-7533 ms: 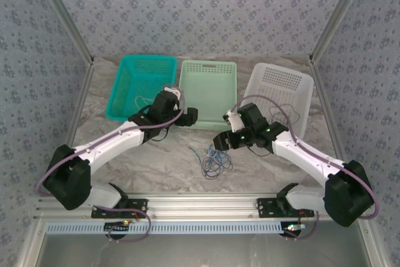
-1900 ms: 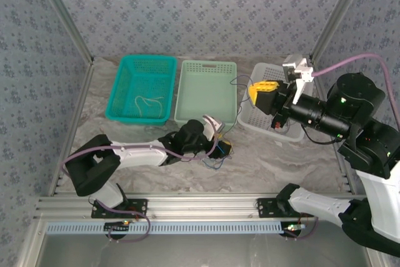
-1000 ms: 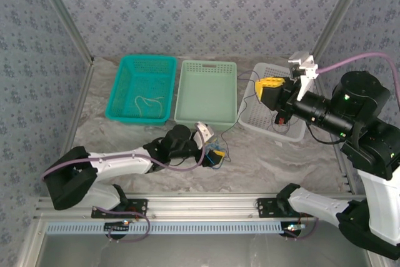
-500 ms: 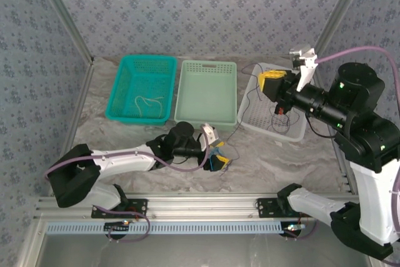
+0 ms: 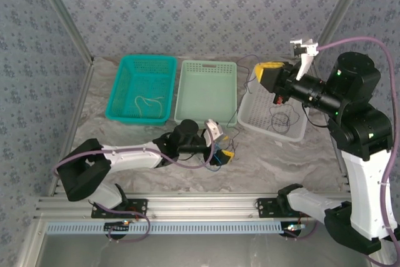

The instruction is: Untangle the cables

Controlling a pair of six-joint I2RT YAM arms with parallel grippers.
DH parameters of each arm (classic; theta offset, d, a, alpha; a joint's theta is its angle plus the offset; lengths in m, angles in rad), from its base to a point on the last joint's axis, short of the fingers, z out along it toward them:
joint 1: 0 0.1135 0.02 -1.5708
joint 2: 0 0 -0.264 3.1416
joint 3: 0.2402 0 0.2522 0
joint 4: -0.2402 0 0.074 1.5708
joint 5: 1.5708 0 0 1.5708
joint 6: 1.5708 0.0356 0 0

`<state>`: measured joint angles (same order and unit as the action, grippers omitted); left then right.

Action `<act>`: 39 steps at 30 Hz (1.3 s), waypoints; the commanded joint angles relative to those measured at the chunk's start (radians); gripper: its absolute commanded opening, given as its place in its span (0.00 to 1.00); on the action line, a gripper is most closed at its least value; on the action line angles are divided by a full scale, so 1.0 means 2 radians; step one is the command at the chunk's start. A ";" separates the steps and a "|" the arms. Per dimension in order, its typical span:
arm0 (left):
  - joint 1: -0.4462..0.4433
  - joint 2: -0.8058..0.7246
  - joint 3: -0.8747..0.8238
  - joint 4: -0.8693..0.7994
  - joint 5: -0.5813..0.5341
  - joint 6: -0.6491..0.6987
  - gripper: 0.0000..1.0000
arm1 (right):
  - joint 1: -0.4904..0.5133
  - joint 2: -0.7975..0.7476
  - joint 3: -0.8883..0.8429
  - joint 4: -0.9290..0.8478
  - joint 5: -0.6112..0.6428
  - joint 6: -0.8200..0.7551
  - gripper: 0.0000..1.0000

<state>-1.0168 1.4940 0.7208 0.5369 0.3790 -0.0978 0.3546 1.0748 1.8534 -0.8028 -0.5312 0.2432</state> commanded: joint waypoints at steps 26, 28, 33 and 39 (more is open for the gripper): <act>-0.002 0.051 0.079 0.040 0.029 0.039 0.81 | -0.003 -0.019 -0.025 0.039 -0.099 0.034 0.00; -0.002 0.061 0.096 0.022 0.037 0.040 0.80 | -0.002 -0.022 -0.030 0.051 -0.103 0.041 0.00; -0.004 0.103 0.135 -0.026 0.024 0.034 0.77 | -0.001 -0.023 -0.030 0.096 -0.126 0.075 0.00; -0.005 0.140 0.142 -0.028 0.034 0.022 0.73 | 0.000 -0.018 -0.002 0.098 -0.115 0.078 0.00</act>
<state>-1.0176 1.7451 0.9745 0.5076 0.4091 -0.0418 0.3550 1.0416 1.8000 -0.6525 -0.7486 0.3775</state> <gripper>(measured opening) 0.740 0.059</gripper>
